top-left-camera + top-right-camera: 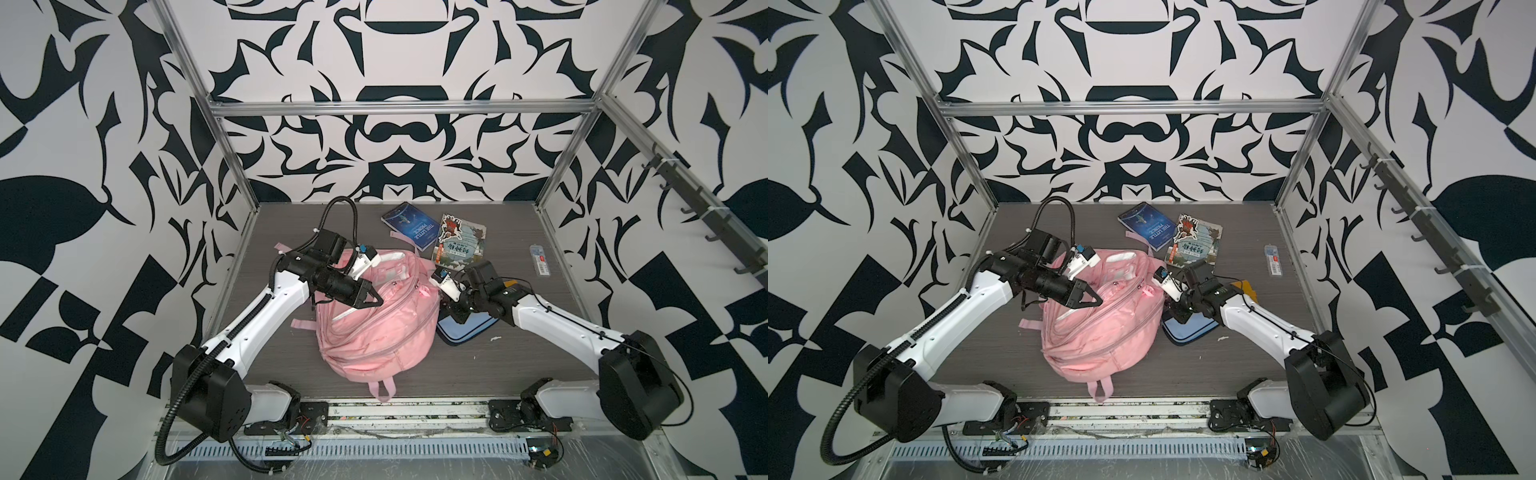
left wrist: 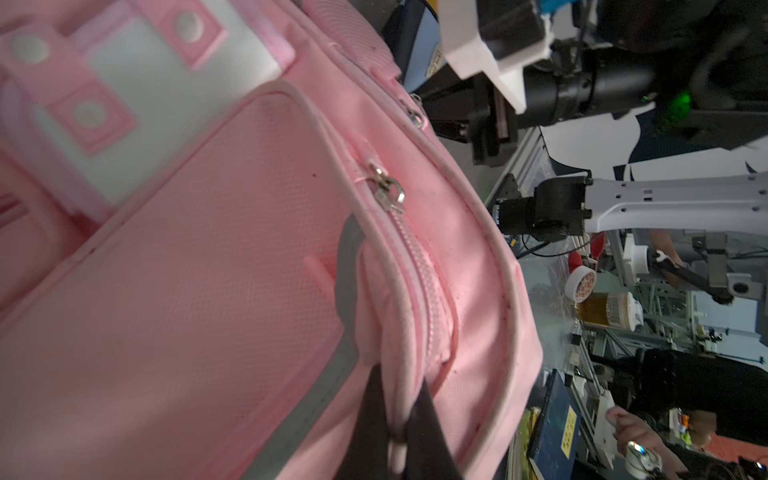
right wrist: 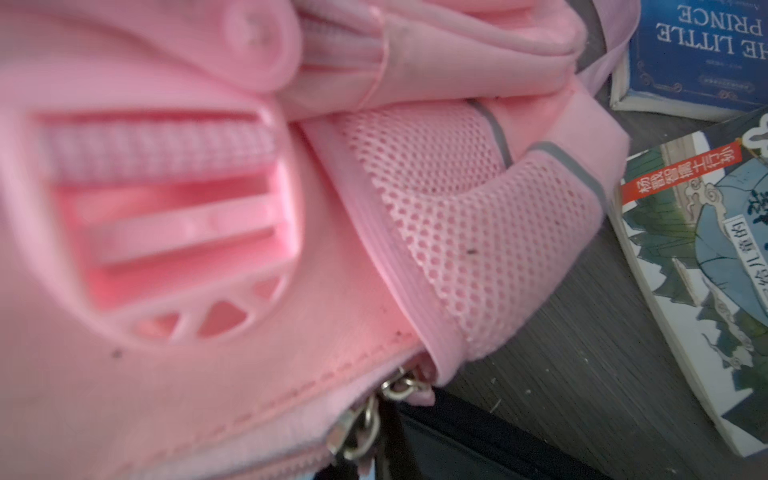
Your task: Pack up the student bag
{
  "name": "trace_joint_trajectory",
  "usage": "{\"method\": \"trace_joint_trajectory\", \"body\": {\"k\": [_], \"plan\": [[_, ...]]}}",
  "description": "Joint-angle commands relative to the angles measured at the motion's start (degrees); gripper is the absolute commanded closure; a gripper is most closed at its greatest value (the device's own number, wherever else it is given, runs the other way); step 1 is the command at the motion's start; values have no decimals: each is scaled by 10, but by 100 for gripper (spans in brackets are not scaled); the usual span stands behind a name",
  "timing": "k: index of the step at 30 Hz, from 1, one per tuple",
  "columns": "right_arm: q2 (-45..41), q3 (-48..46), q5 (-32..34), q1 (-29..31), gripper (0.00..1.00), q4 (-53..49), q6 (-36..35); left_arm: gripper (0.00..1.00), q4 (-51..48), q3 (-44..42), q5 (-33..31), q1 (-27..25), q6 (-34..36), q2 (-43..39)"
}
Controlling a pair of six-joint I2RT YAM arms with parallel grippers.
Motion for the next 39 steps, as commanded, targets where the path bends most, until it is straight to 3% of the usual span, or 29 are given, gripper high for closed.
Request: {"method": "trace_joint_trajectory", "body": {"k": [1, 11, 24, 32, 39], "plan": [[-27, 40, 31, 25, 100, -81, -35, 100, 58, -12, -59, 17, -39, -3], [-13, 74, 89, 134, 100, -154, -41, 100, 134, -6, -121, 28, -147, 24], [58, 116, 118, 234, 100, -159, -62, 100, 195, 16, -177, 29, -274, 19], [32, 112, 96, 245, 100, -128, -45, 100, 192, 28, -229, 29, -343, 18], [-37, 85, 61, 245, 100, -116, 4, 100, 180, 29, -251, 26, -329, 21]]}}
